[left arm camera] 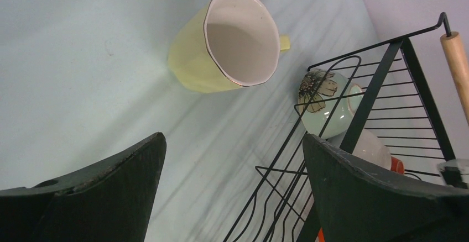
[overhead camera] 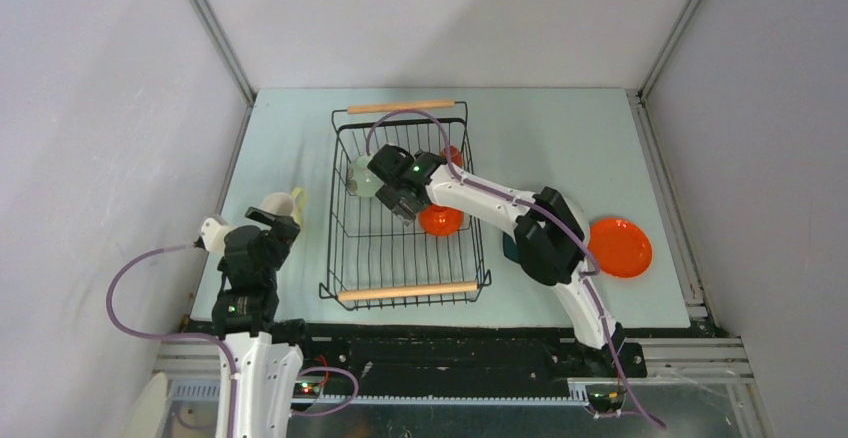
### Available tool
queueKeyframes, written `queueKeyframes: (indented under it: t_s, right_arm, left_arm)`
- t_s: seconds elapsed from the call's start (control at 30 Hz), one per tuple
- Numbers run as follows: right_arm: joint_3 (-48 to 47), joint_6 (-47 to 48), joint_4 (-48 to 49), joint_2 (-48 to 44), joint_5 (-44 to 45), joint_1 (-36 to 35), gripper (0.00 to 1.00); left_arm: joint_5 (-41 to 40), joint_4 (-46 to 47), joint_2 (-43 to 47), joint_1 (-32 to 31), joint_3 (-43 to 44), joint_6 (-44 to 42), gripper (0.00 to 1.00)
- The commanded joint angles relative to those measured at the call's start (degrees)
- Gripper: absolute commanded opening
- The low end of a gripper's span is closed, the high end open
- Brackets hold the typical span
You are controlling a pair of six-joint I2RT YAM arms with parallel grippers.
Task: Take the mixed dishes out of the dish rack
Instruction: Pick up the bowl from the dish rack.
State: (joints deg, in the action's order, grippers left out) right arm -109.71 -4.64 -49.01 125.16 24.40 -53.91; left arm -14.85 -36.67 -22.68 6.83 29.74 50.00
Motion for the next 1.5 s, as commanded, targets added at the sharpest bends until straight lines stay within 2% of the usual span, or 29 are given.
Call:
queueKeyframes:
  t_s: [0.0,0.37,0.57,0.7,0.9,1.0,1.13,1.3,1.47]
  right_arm:
    - [-3.61,2.84,-3.28,2.60,-0.15,0.95,1.00]
    - [-1.80,9.41,-5.98,4.60,-8.33,1.79,0.99]
    - [-2.93,8.06,-7.70,5.87,-9.08,2.53,0.99]
    - [-1.63,5.88,-5.63,3.54,-9.34,3.35,0.94]
    - [3.33,3.31,1.96,-5.07,-15.89,3.82,0.91]
    - [5.76,2.65,4.72,-7.57,-14.82,3.27,0.93]
    - [6.52,0.63,3.59,-8.67,-11.04,2.97,0.94]
    - [7.90,-2.31,1.70,-8.69,-5.73,3.01,0.92]
    - [10.43,-6.07,1.92,-10.10,-5.00,3.66,0.89]
  left_arm:
    - [1.41,1.45,-1.24,0.38,0.11,-1.82,1.00]
    - [0.46,1.44,-1.20,0.33,-0.02,-1.75,1.00]
    - [0.60,0.94,-0.84,0.35,0.54,-1.75,1.00]
    - [1.03,0.26,0.14,0.36,1.26,-1.66,1.00]
    - [1.87,-0.85,2.08,0.37,1.91,-1.40,1.00]
    - [2.00,-1.58,2.89,0.33,2.21,-1.39,1.00]
    - [2.01,-2.36,3.91,0.37,2.35,-1.32,1.00]
    - [1.97,-2.40,4.39,0.33,2.10,-1.44,1.00]
    - [2.10,-2.39,4.03,0.31,1.99,-1.65,1.00]
